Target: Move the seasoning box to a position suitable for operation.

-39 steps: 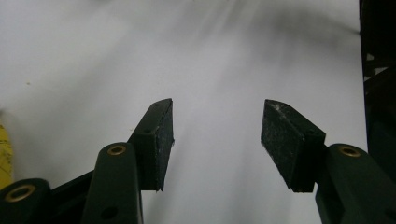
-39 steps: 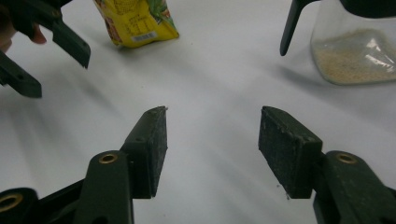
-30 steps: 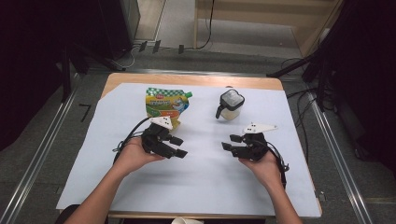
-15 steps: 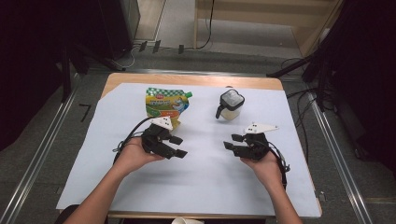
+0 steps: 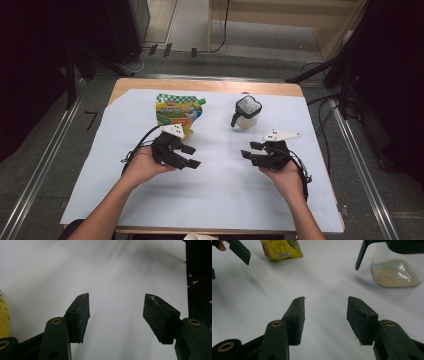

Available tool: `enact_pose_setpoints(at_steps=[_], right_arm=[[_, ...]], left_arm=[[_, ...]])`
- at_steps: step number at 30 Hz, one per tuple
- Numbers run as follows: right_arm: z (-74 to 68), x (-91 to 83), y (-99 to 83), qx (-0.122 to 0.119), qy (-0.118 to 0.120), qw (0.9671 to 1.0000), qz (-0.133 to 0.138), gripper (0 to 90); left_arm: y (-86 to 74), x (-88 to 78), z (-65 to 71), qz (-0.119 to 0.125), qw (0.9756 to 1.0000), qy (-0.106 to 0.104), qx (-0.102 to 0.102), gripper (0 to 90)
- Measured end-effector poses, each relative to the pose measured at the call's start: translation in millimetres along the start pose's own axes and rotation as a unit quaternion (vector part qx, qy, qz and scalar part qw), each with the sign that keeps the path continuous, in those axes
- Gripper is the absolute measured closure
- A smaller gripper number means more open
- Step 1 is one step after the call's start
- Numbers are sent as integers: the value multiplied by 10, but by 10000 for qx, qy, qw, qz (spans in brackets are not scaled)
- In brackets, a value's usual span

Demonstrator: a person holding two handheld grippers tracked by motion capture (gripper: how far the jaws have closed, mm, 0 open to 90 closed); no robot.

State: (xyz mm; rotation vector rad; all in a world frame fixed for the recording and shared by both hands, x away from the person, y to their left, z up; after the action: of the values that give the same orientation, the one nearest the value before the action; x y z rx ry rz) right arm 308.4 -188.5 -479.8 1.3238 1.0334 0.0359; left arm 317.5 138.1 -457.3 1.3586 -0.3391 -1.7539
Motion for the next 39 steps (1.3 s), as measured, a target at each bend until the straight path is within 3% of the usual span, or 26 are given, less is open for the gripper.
enact_pose_setpoints(at_steps=[9,12,19,21,26,31,39], right_arm=[[31,-5,44,24,-158,9999,49,434],[58,-1,54,16,-200,9998,39,427],[115,9,179,43,-354,9993,124,428],[173,26,240,123,-429,9989,154,428],[281,92,286,214,-517,9983,147,419],[468,299,340,348,-660,9972,-41,361],[684,525,403,312,-979,9947,-93,285]], left_arm=[[17,-1,-13,22,10000,-3,-25,371],[35,2,-29,82,9997,-22,-245,366],[67,0,-2,53,9998,-59,-163,370],[80,-8,-3,17,9999,-91,-69,373],[80,-31,-14,87,9999,-118,-72,379],[77,-43,-12,109,9999,-114,-56,382],[77,-47,6,116,9998,-143,-52,397]])
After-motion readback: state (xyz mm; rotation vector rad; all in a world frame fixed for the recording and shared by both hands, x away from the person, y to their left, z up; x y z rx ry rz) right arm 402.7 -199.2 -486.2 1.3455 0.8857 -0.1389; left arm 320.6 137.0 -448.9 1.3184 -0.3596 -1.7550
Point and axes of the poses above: each handheld gripper's, and its own axes: x roughly forward along the jaws, y roughly out of its top, z roughly to its right, the point moved 1 cm from there along x, roughly forward along the jaws, and after that the axes turned 7 degrees about -y, right-handed, at the moved point
